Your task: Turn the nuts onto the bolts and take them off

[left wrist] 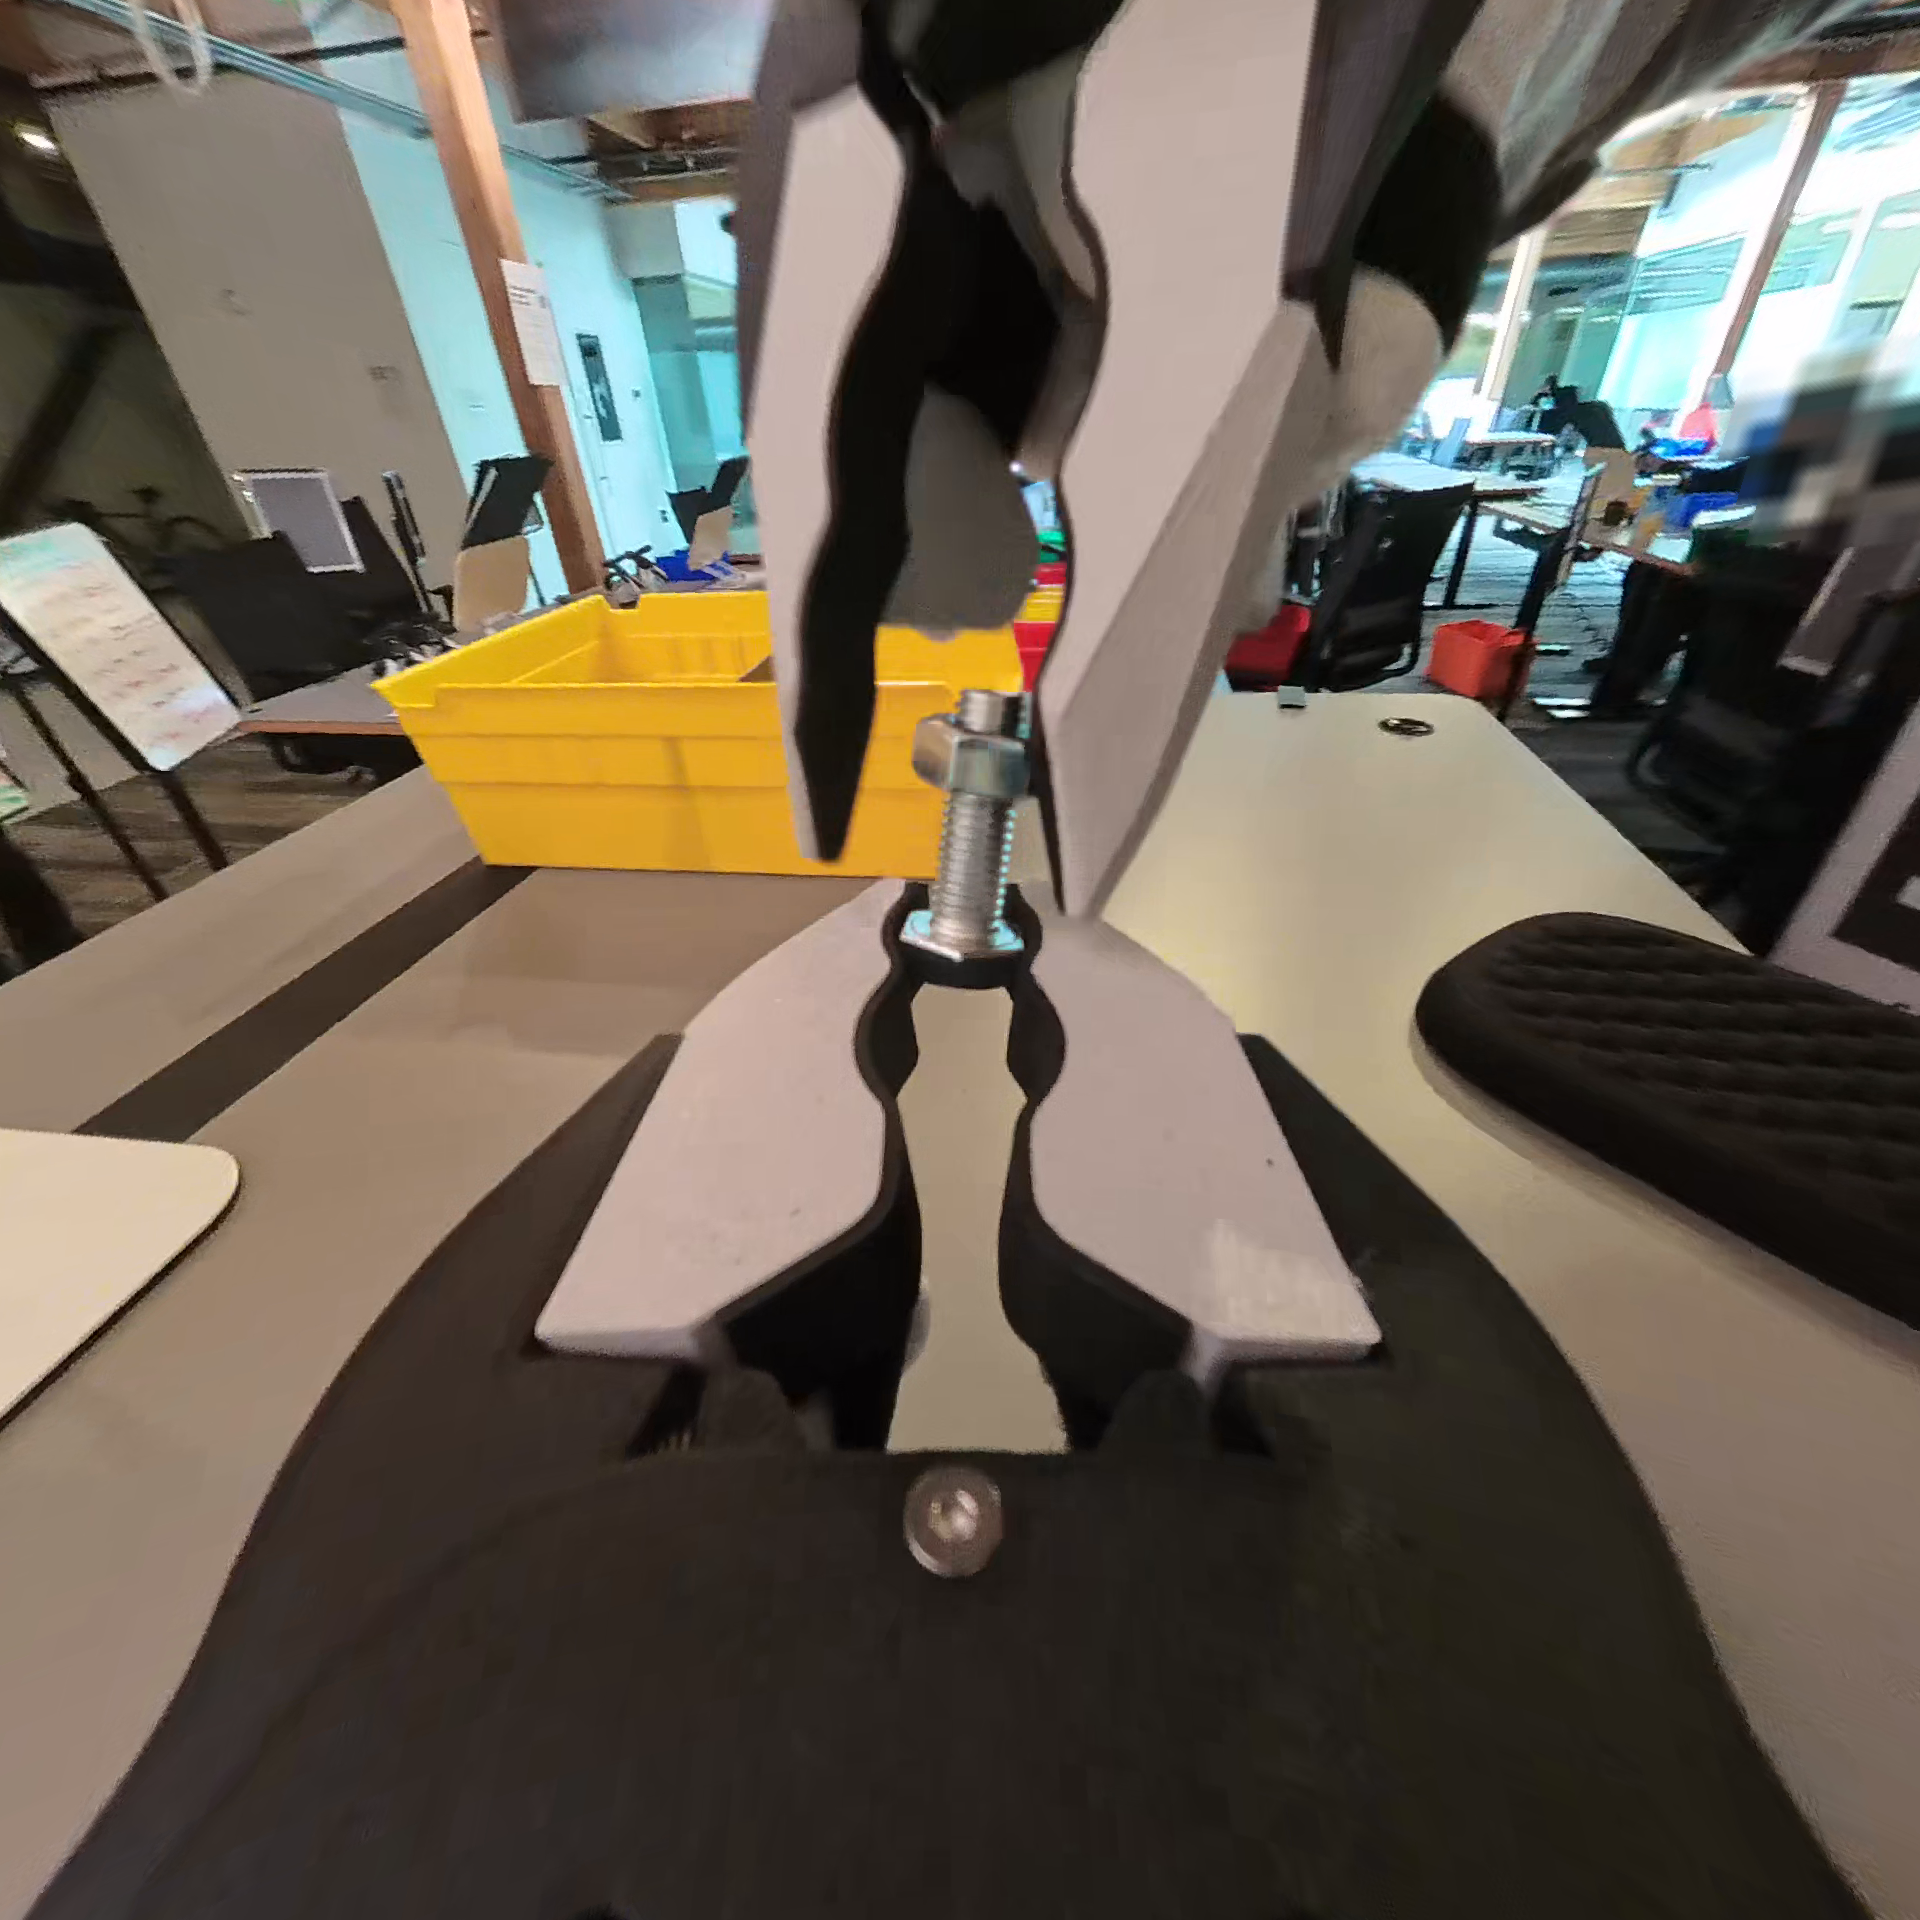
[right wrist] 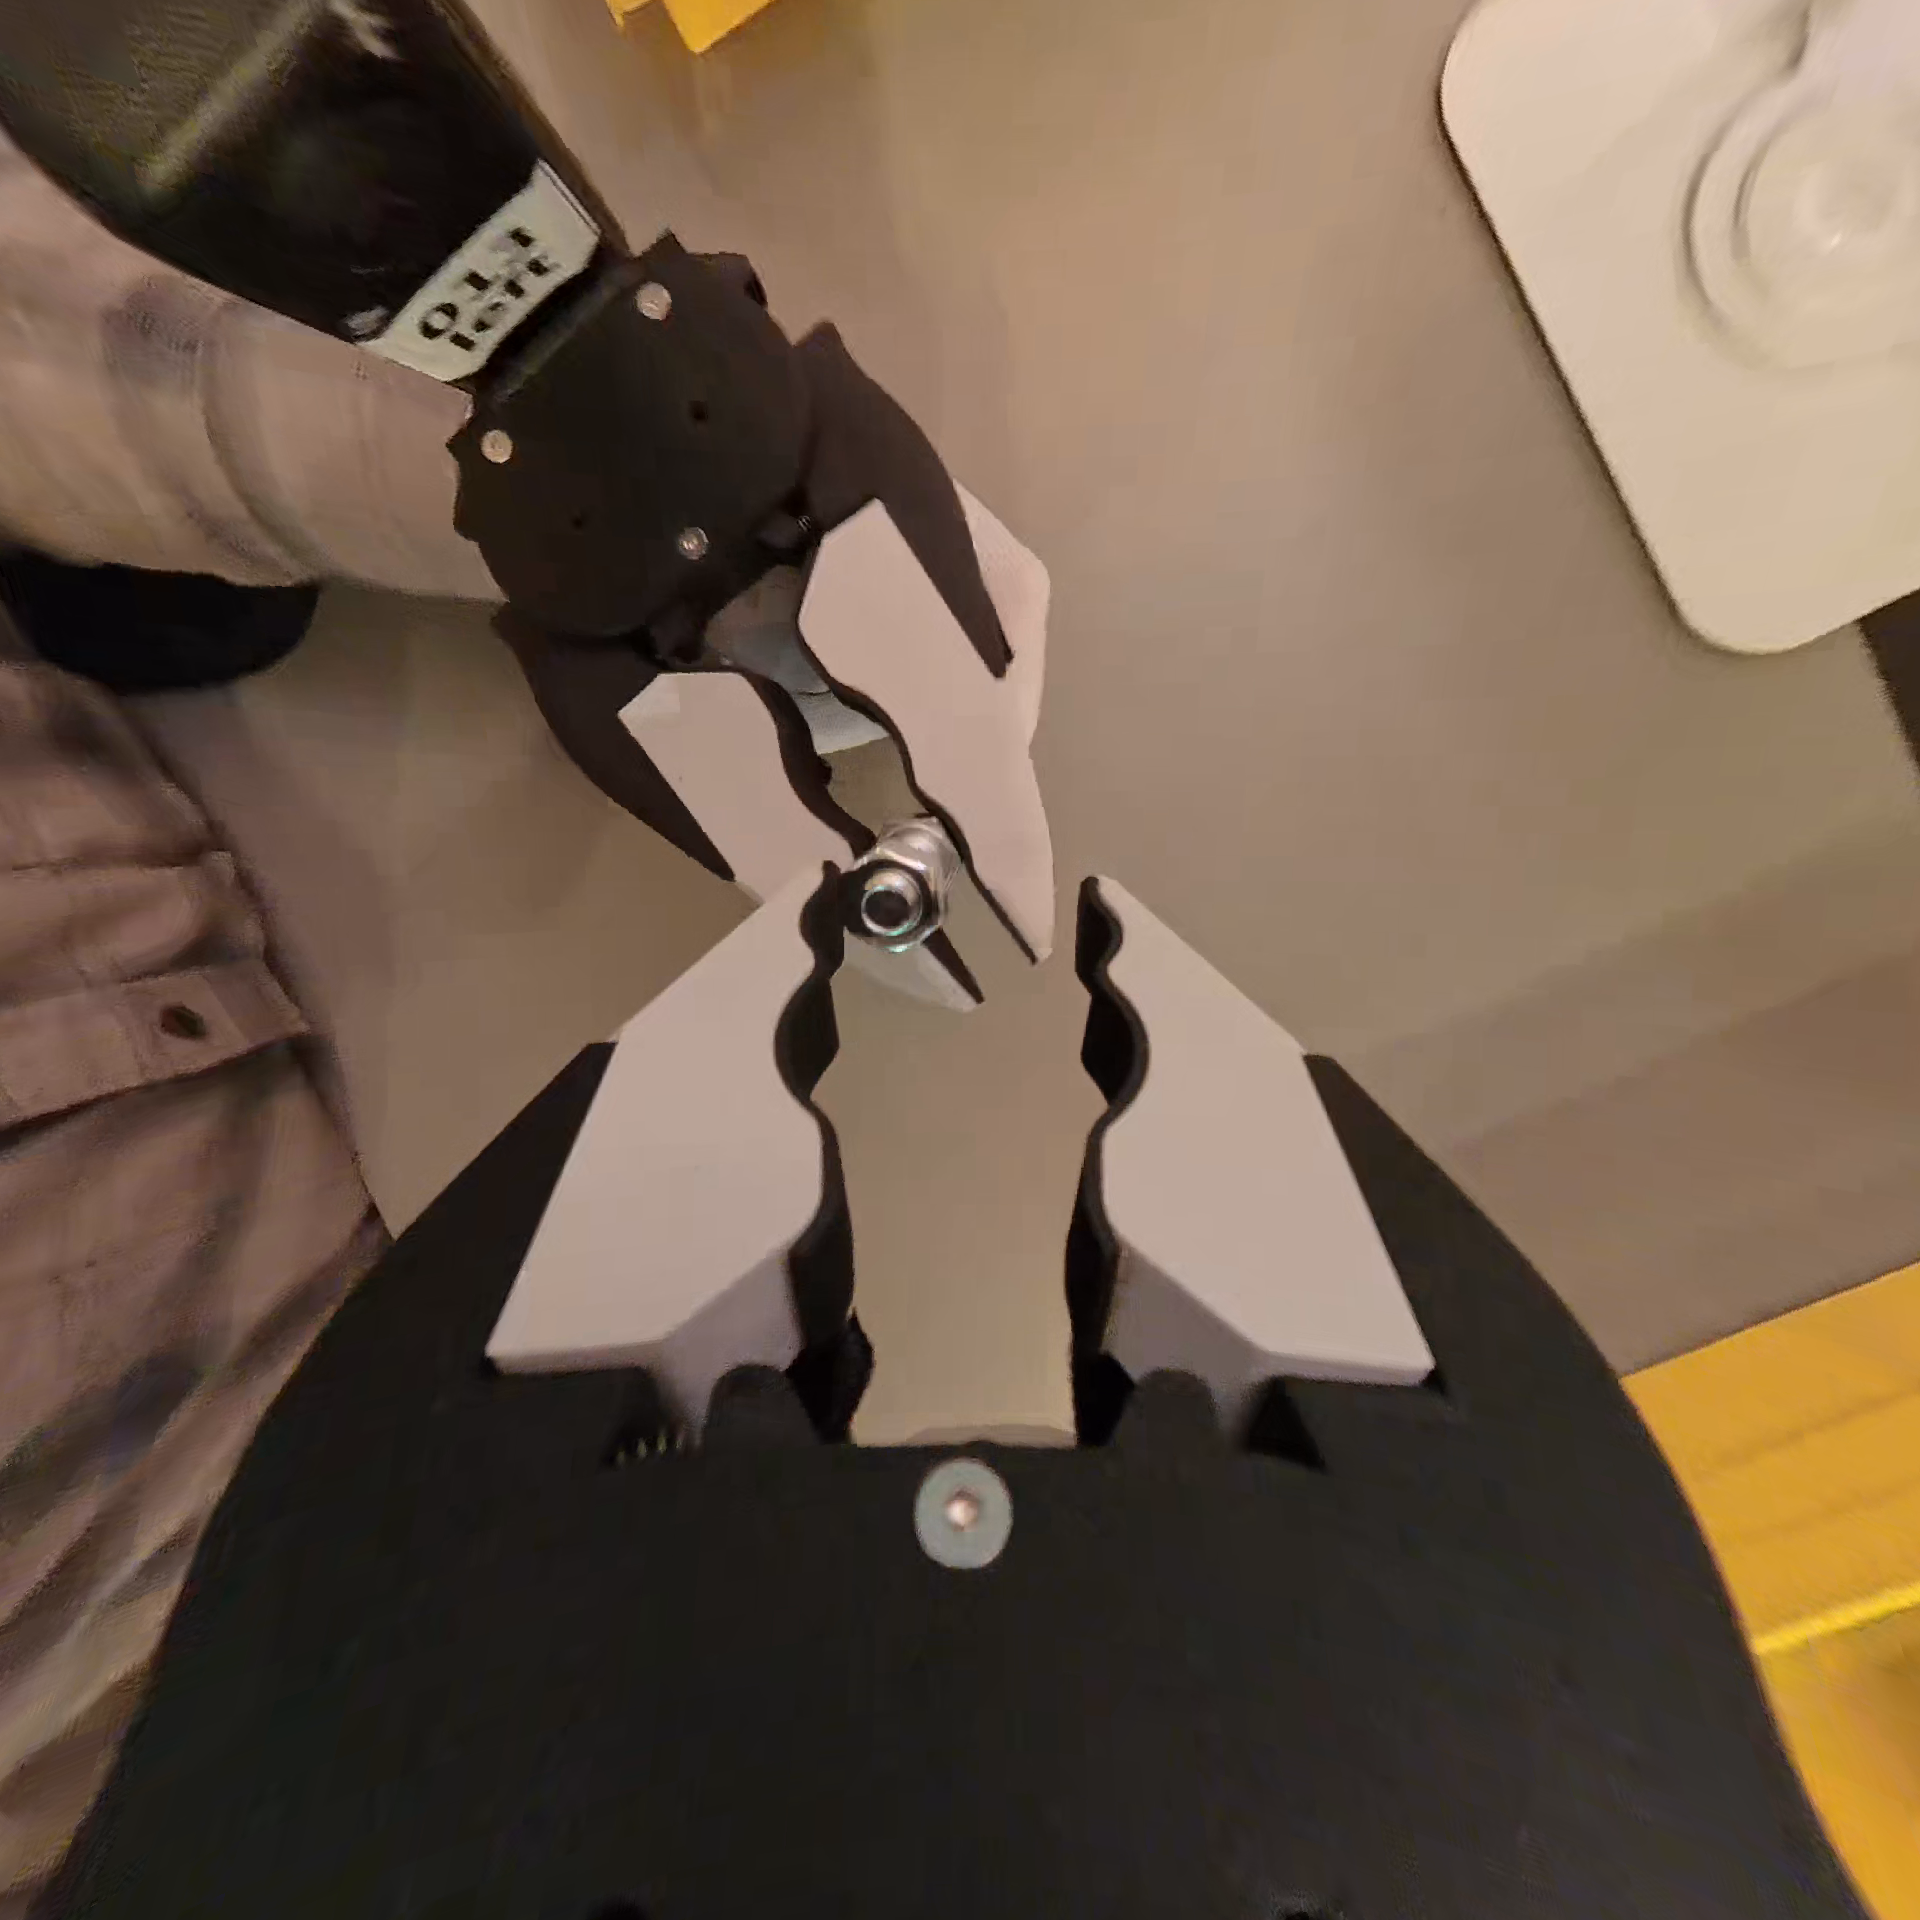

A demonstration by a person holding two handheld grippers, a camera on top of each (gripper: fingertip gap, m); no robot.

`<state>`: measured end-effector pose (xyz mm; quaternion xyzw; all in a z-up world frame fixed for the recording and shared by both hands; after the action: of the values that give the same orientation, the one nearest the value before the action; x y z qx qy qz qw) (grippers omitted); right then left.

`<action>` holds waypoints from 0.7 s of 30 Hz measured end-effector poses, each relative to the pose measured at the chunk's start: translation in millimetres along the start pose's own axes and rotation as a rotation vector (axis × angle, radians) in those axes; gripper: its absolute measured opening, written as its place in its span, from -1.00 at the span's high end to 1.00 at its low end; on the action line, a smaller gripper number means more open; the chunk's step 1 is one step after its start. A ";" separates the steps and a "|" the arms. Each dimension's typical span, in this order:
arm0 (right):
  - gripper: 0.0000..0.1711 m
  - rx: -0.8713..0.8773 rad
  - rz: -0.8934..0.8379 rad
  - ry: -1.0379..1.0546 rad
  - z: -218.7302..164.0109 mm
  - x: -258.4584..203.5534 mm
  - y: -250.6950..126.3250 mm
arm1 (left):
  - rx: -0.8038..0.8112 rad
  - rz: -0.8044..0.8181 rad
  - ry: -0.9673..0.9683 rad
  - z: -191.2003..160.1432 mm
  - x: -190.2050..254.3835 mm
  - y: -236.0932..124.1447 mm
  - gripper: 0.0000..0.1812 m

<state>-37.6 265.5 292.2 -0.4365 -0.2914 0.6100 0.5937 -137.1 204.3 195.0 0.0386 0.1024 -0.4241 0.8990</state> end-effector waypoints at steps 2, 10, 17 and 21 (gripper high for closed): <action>0.55 0.021 0.028 0.042 -3.7 0.4 4.4 | -0.002 0.009 -0.008 0.7 -0.8 0.2 0.85; 0.66 0.026 -0.045 -0.009 -0.9 -1.0 3.7 | -0.042 0.080 0.022 -0.2 -3.1 0.2 0.85; 0.81 0.030 -0.048 -0.031 4.1 -4.3 0.5 | -0.055 0.106 0.027 -1.0 -3.8 0.8 0.85; 0.82 0.012 -0.065 -0.144 4.4 -7.8 1.3 | -0.052 0.069 0.016 -1.4 -3.5 0.3 0.85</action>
<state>-42.8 258.4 294.4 -0.3785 -0.3438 0.6216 0.5934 -139.2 207.3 194.5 0.0223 0.1191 -0.3898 0.9129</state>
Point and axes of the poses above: each gripper's, where its closed fingertips meet, y out along the fingers, z out of its top, x = y × z across the jaws, the point moved 10 cm from there along -y, back along the fingers, and after that the axes turned 10 degrees about y, right-handed, at the moved point
